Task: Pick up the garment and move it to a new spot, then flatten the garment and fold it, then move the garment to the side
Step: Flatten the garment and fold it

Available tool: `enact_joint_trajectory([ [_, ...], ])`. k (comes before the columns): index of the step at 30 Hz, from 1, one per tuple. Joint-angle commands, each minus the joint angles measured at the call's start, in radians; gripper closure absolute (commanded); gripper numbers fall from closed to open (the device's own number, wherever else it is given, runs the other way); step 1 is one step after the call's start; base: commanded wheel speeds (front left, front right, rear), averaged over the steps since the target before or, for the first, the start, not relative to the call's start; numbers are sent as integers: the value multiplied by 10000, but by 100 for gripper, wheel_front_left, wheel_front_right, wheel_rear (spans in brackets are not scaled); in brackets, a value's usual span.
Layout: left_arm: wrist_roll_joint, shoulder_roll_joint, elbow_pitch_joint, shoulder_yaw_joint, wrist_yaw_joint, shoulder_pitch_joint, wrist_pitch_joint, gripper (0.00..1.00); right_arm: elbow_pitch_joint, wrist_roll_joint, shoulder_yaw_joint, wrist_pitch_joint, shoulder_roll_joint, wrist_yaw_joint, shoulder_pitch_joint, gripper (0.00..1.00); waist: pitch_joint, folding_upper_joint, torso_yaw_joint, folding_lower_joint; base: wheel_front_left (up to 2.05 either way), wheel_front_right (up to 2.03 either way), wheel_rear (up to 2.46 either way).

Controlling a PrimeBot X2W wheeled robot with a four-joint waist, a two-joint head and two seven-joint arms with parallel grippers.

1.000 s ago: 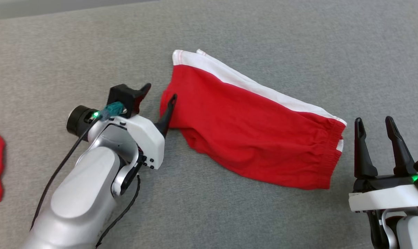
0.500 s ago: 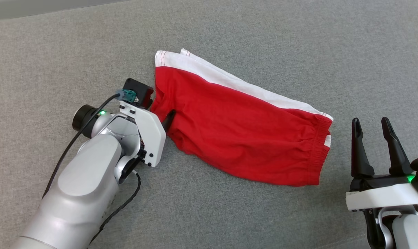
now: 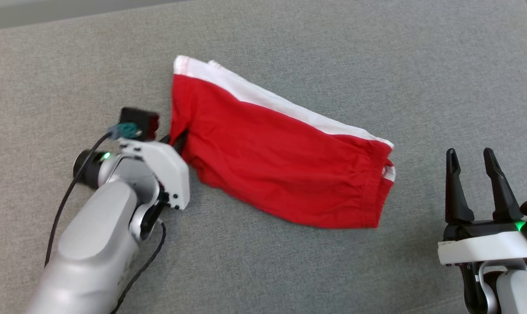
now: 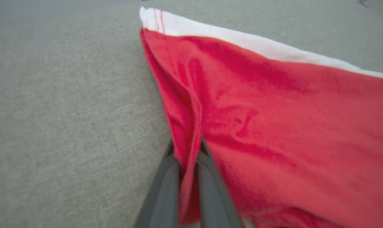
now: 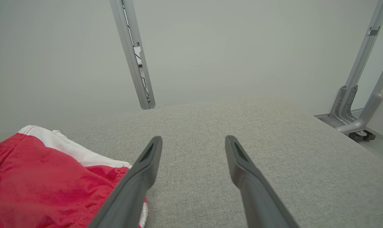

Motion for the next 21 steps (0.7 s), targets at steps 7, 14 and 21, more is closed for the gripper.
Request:
enact_joint_trajectory([
  [7,-735,492,-1135,849,770,2054,-941,100,-4,-132,-302,-57,-34,2,171,0,-72,-1,388,0,0,0,0],
  [14,-1009,716,-3202,1123,1621,4162,-1291,100,-90,-297,-398,190,-33,2,294,0,-186,-1,875,0,0,0,0],
  [21,-1042,649,-4878,941,2224,5332,-1119,100,-140,-395,-369,376,-35,2,361,0,-375,-1,1009,0,0,0,0],
])
